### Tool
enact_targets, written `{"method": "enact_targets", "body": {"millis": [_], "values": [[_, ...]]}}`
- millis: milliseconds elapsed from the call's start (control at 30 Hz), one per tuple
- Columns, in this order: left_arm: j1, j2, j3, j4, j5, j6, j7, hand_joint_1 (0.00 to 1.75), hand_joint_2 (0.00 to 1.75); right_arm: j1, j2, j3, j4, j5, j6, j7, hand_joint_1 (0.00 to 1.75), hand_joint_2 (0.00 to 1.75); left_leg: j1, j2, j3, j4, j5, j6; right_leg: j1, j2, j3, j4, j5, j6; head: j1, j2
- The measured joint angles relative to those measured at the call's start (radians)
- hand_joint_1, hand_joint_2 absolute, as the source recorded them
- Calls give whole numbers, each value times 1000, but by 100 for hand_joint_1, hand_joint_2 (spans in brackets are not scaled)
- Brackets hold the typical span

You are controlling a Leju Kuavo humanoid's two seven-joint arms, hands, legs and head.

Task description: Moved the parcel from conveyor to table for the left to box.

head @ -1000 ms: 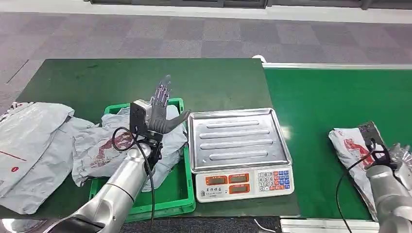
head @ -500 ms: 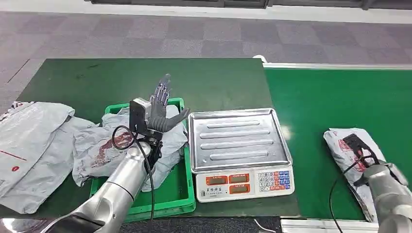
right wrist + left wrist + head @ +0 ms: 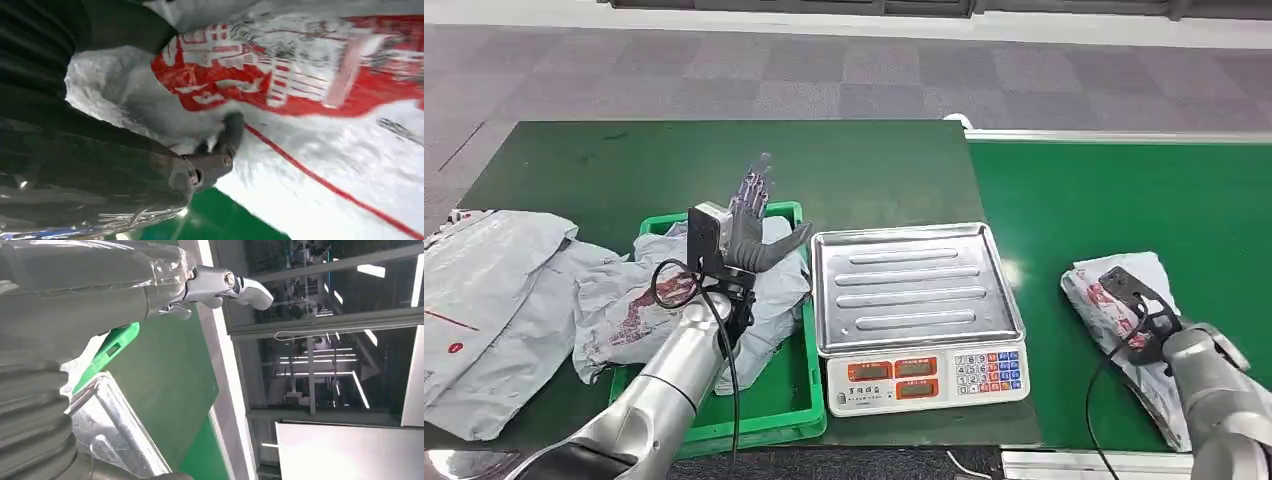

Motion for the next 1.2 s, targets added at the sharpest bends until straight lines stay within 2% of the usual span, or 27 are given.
{"method": "enact_targets", "body": {"millis": [400, 633, 700, 767, 833, 933, 1033, 1200], "values": [[0, 6, 0, 0, -2, 1, 0, 0, 175, -15, 19, 10, 0, 4, -8, -10, 175, 175, 0, 0, 0, 0, 0, 0, 0, 0, 0, 0, 0, 0, 0, 0], [3, 12, 0, -2, -4, 3, 0, 0, 175, -30, 32, 34, -1, 8, -51, -67, 175, 175, 0, 0, 0, 0, 0, 0, 0, 0, 0, 0, 0, 0, 0, 0], [7, 15, 0, -6, -5, 9, 0, 0, 175, -37, 39, 35, -8, -9, -114, -114, 175, 175, 0, 0, -1, 0, 0, 0, 0, 0, 0, 1, 0, 0, 0, 0], [19, 17, 0, -20, -10, 15, 0, 0, 175, -39, 53, 35, -34, -54, -260, -212, 175, 175, 0, 0, -1, 0, 0, 0, 0, 0, 0, 1, 0, 0, 0, 0], [28, 17, 0, -30, -13, 20, 0, 0, 175, -41, 72, 35, -89, -138, -421, -347, 175, 175, 0, 0, -1, 0, 0, 0, 0, 0, -1, 1, 0, 0, 0, 0], [29, 9, 0, -35, -21, 21, 0, 0, 175, 5, 103, 35, -264, -362, -554, -534, 175, 175, 0, -4, -1, 0, 1, 0, 0, -3, -1, 1, -1, 0, 0, 0], [28, 0, 0, -35, -21, 24, 0, 0, 175, 53, 127, 44, -424, -440, -577, -561, 175, 175, 0, -5, -1, 0, 0, 0, 0, -4, -1, 1, -2, -1, 0, 0], [24, -6, 0, -34, -21, 24, 0, 0, 175, 104, 145, 60, -546, -492, -594, -591, 175, 175, 0, -5, -1, 0, 0, -1, 0, -4, -1, 1, -2, -1, 0, 0]]}}
